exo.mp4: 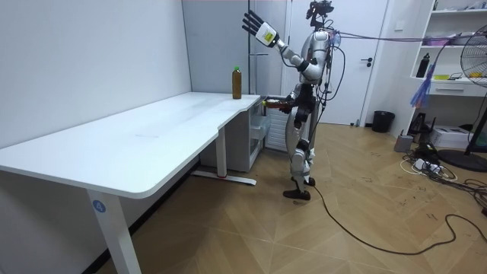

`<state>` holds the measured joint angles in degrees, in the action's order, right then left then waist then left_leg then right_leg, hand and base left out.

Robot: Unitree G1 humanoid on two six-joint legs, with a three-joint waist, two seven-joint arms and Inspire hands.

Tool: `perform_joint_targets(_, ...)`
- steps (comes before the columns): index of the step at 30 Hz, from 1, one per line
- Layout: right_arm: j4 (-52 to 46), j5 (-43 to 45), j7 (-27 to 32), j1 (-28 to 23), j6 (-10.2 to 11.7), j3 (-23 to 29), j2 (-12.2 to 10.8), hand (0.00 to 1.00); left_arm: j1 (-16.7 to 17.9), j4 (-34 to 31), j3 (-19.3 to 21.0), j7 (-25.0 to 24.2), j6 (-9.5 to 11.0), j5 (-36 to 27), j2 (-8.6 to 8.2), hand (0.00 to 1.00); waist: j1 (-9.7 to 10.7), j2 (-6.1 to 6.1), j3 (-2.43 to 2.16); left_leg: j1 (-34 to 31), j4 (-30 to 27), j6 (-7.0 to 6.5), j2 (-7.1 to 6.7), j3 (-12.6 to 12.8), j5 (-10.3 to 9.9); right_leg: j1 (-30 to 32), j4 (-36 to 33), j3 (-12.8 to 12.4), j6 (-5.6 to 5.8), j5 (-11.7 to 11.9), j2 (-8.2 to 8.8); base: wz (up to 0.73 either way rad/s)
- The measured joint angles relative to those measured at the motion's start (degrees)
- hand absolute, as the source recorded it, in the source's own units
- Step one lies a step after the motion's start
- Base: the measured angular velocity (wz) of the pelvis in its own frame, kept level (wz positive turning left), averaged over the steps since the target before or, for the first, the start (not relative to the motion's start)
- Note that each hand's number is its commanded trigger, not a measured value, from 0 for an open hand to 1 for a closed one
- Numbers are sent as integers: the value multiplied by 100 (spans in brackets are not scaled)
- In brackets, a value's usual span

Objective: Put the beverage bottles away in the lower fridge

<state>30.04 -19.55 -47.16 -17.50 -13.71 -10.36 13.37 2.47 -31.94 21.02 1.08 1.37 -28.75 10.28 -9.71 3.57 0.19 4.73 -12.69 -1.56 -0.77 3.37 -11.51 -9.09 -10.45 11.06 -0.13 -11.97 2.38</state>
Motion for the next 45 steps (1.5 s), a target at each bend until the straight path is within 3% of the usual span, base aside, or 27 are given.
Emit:
perform_joint_targets(3,-1,-1,17,-133,23,138,-16,100,-3,-1,408,320,152,188,-5,0,-139,-58,-21,-1,-1,0,-1,36,0,-19,69,1,-2,1,-7,-3)
perform_joint_targets(7,-16,-5,58,-292,52,310,-57,100,-2,2,897,1128,172,190,-8,0,-350,-123,-25,-4,7,-1,-3,28,-3,-22,79,16,-1,2,-9,0)
perform_joint_targets(12,-234,11,156,-326,44,356,-51,100,2,353,1289,1815,195,177,-8,0,-504,-104,-16,15,8,1,-8,-43,-2,-79,88,79,-2,2,-17,7)
perform_joint_targets(17,-328,11,276,-352,34,357,-208,100,466,1055,1480,2289,155,68,-24,0,-561,-145,-33,57,64,12,-15,-79,4,-132,186,96,-5,-1,-33,2)
perform_joint_targets(24,-334,-82,715,-374,-15,290,-232,100,1010,2402,1150,2770,-23,-193,-79,0,-604,-234,-63,101,91,19,-28,-101,-5,-211,222,122,-5,3,-28,0)
perform_joint_targets(28,-333,-201,908,-369,-19,278,-230,100,1288,3203,735,2811,-146,-805,-94,0,-609,-210,-49,149,109,23,-6,-92,-7,-209,172,103,-5,3,-41,-1)
perform_joint_targets(32,-328,-409,964,-372,-22,240,-228,100,1459,3829,366,2804,-174,-1058,-240,0,-596,-195,-28,182,144,28,-3,-62,-9,-247,176,68,-5,3,-45,-5)
perform_joint_targets(36,-413,-596,1141,-310,-113,191,-266,100,1498,4898,-108,2653,-306,-1459,-244,0,-450,-240,10,175,130,34,-5,-73,-20,-277,211,83,-6,1,-45,2)
perform_joint_targets(40,-319,-933,1294,-251,-114,115,-259,100,1502,6004,-571,2298,-364,-1694,-242,0,-399,-318,20,179,123,34,-12,-57,-19,-286,268,63,-13,6,-46,-1)
perform_joint_targets(45,-79,-1478,1460,-92,-125,37,-225,100,1587,6803,-805,1987,-500,-1666,-227,0,-264,-343,15,130,143,35,0,-29,-21,-186,241,64,-13,6,-47,0)
